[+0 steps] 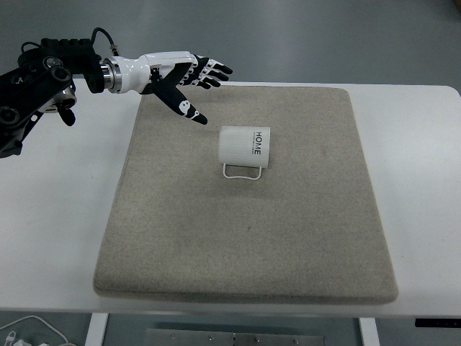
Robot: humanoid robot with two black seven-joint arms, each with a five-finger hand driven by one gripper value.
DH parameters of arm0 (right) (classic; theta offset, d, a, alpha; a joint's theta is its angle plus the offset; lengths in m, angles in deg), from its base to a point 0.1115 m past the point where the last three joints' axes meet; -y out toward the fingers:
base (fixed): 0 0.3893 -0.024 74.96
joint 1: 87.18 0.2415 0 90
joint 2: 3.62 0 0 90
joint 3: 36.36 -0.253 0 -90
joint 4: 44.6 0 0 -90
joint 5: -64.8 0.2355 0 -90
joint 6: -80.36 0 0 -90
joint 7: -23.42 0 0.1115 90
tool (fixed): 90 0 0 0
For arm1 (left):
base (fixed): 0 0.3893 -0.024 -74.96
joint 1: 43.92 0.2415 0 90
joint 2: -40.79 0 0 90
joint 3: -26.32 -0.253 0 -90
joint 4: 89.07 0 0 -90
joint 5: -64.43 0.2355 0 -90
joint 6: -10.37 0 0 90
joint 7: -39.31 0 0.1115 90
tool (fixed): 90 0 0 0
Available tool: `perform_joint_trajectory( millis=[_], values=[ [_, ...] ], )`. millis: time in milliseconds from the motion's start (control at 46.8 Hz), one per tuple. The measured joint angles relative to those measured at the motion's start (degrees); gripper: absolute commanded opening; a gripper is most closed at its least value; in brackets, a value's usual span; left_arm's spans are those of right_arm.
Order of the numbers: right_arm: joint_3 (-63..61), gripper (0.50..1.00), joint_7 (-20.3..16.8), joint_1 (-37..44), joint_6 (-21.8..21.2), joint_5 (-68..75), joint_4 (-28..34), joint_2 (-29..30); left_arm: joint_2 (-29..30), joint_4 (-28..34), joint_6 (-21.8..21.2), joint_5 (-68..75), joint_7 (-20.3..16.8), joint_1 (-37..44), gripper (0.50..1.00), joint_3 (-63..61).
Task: Flip white cup upright
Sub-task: 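Reach the left hand over the white mug lying on its side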
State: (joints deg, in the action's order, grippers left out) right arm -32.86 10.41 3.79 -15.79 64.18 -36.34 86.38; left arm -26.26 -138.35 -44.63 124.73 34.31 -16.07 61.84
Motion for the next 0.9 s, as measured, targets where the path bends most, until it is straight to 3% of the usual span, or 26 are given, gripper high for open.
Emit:
perform_joint_trajectory(
  millis=[449, 748, 898],
  values=[
    [0.0, 0.93, 0.0, 0.0, 0.0, 0.0, 0.0, 0.0, -1.02, -6.9, -0.09, 14.98, 0.88, -1.68, 0.988, -2.42],
    [0.01, 0.93, 0.0, 0.0, 0.0, 0.0, 0.0, 0.0, -3.75, -8.58, -5.16, 20.45, 1.21, -1.8, 0.986, -4.98],
    [-0.02, 0.93, 0.0, 0.01, 0.0, 0.0, 0.0, 0.0, -6.11, -8.63, -8.57, 20.56, 3.17, -1.18, 0.986, -5.41]
  ],
)
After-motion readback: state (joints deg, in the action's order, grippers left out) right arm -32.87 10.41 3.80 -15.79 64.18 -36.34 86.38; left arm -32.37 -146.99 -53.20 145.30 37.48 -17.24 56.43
